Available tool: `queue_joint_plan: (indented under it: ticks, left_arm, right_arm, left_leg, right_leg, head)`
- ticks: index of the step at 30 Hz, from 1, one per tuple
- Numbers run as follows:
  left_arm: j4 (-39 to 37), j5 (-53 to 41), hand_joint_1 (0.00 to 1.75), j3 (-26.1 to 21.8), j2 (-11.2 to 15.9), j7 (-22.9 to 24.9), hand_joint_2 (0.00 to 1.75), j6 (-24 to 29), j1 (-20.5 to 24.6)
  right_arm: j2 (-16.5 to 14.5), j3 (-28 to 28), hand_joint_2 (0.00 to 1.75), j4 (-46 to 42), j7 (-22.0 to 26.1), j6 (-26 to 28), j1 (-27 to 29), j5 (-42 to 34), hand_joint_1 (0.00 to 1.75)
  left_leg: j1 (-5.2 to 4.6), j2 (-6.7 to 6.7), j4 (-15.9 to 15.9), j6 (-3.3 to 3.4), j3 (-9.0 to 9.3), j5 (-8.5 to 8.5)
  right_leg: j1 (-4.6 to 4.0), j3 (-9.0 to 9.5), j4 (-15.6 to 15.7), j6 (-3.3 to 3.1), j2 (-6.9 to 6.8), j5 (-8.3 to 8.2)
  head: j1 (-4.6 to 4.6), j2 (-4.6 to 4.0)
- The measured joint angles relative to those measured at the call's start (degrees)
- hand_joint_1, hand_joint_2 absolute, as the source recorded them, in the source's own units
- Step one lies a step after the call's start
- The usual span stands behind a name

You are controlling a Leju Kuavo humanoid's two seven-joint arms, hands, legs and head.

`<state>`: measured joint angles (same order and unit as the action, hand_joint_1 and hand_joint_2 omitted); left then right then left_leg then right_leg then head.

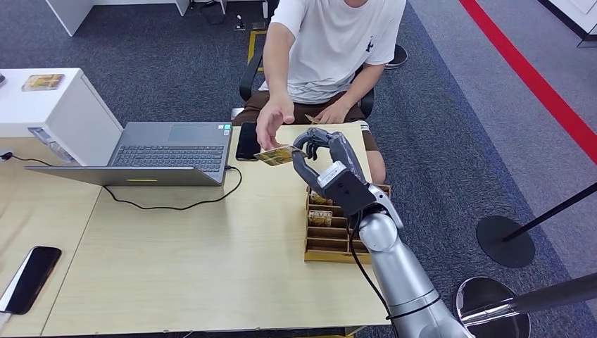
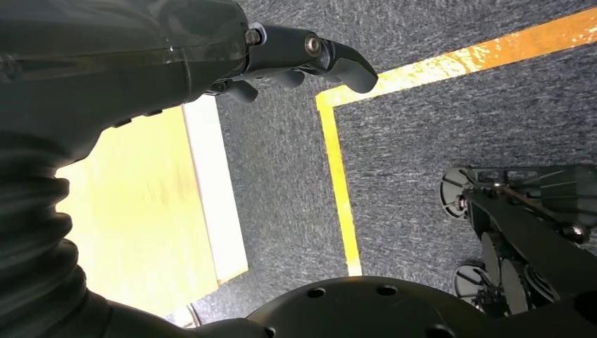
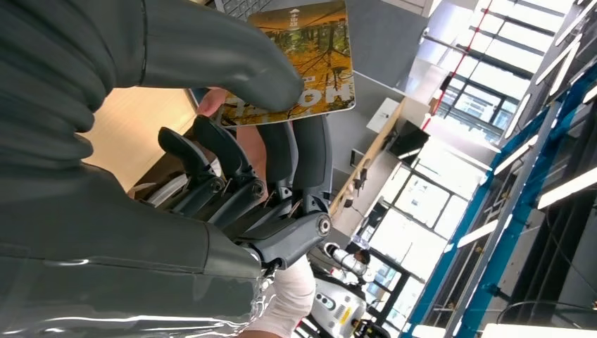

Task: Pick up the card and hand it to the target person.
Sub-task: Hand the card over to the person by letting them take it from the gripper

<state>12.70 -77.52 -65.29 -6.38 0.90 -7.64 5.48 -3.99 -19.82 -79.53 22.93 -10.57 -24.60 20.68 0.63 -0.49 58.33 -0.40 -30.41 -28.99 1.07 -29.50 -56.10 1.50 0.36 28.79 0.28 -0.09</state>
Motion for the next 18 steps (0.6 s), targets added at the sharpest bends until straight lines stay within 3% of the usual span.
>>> queue_joint_plan:
  ticks: [18]
  left_arm:
    - [-0.01, -0.25, 0.0, 0.46, 0.02, 0.0, 1.75, -0.25, 0.01]
  right_arm:
    - [-0.86, 2.41, 1.75, 9.3, 1.25, 4.94, -2.2, 0.17, 1.55]
  left_leg:
    - [0.0, 0.0, 0.0, 0.0, -0.03, 0.0]
  right_leg:
    - [0.0, -0.04, 0.01, 0.0, 0.0, 0.0]
  head:
    - [0.0, 0.0]
